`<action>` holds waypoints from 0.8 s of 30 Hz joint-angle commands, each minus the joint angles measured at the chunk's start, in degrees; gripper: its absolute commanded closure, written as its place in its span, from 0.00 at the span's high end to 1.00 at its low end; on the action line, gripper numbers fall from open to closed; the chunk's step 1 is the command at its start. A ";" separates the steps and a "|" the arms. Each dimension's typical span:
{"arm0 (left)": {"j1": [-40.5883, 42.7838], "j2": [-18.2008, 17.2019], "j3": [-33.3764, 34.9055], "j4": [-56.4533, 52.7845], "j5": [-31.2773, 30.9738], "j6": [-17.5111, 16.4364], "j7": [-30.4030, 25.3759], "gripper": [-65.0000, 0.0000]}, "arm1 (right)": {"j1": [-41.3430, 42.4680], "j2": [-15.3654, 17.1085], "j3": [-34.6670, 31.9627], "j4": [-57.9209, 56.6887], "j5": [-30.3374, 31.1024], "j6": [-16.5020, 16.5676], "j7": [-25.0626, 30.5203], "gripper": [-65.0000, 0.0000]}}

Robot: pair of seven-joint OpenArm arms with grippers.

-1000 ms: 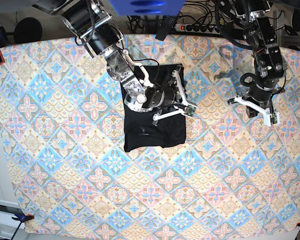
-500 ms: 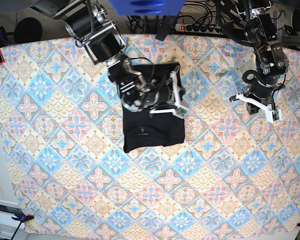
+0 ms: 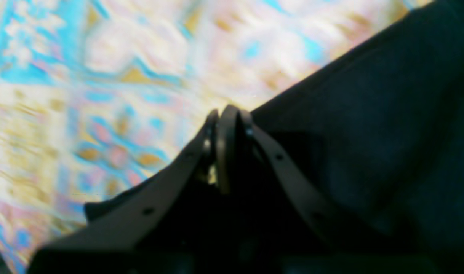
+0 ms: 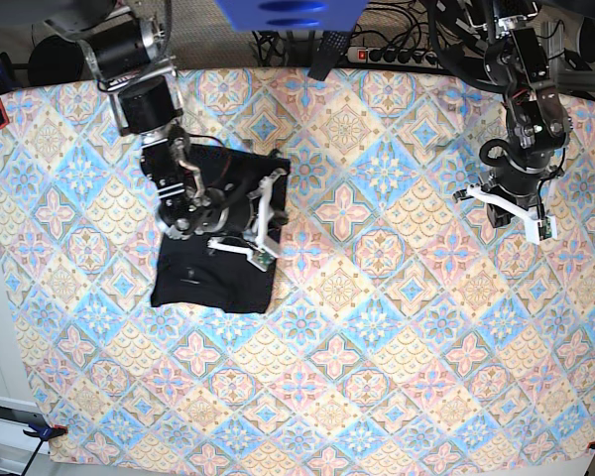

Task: Fold the T-shirt properly
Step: 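Slide the folded bundle away from the left gripper with the right gripper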

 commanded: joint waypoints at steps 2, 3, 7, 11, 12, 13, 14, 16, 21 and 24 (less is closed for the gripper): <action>-0.52 -0.41 -0.31 1.25 -0.32 -0.18 -1.19 0.00 | 0.43 2.84 0.20 0.19 -3.88 -2.09 -4.08 0.01; -0.52 -0.41 -0.31 1.25 -0.32 -0.18 -1.19 0.00 | 0.43 3.55 0.20 0.19 -3.88 -2.09 -4.08 0.01; -0.52 -0.41 -0.31 1.25 -0.32 -0.18 -1.19 0.00 | 0.34 5.74 0.20 0.37 -3.88 -2.09 -4.08 0.01; -0.52 -0.41 -0.13 1.25 -0.32 -0.18 -1.19 0.00 | -0.01 8.82 0.11 3.97 -3.88 2.74 -4.52 0.01; -0.52 -0.41 -0.13 1.25 -0.32 -0.18 -1.19 0.00 | -0.01 9.35 0.11 5.20 -3.88 3.14 -4.52 0.01; -0.52 -0.41 -0.13 1.25 -0.32 -0.18 -1.19 0.00 | -0.10 9.96 0.11 6.34 -3.88 3.14 -4.52 0.01; -0.61 -0.41 -0.13 1.25 -0.32 -0.18 -1.19 0.00 | -0.54 10.58 0.11 7.14 -3.88 3.14 -4.52 0.01; -0.61 -0.41 -0.13 1.25 -0.32 -0.18 -1.19 0.00 | -2.03 11.02 0.11 8.10 -3.88 3.14 -4.52 0.01; -0.70 -0.41 -0.04 1.25 -0.32 -0.18 -1.19 0.00 | -2.82 11.11 0.46 8.45 -3.88 3.14 -4.34 0.01; -0.70 -0.41 -0.04 1.25 -0.32 -0.18 -1.19 0.00 | -2.82 11.11 0.64 9.07 -3.88 3.14 -4.34 0.01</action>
